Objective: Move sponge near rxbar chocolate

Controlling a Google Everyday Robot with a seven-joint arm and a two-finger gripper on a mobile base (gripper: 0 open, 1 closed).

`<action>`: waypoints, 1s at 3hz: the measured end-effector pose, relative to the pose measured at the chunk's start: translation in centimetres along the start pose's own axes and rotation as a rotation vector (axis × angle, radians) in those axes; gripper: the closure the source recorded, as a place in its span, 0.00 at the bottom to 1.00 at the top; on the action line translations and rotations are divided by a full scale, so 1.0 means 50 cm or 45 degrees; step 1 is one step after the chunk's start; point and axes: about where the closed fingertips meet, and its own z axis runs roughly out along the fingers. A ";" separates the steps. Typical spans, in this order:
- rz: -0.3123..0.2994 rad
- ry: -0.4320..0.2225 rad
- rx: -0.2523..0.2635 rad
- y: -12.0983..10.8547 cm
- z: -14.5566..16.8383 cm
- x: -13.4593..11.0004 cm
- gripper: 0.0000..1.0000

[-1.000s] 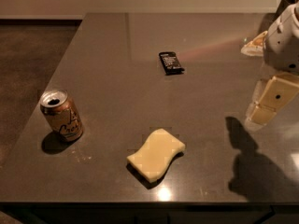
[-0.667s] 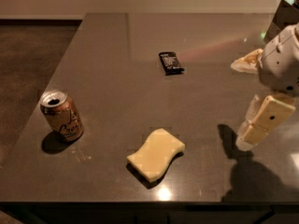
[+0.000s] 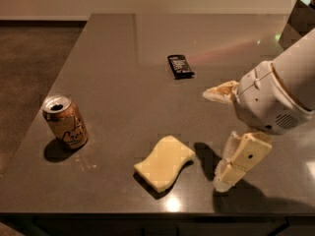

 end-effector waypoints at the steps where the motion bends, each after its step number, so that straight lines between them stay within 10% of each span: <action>1: -0.054 -0.047 -0.029 -0.002 0.042 -0.049 0.00; 3: -0.085 -0.036 -0.083 -0.008 0.142 -0.075 0.00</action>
Offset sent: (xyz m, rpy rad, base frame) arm 0.0223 0.0812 -0.0332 0.0633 0.0000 0.1027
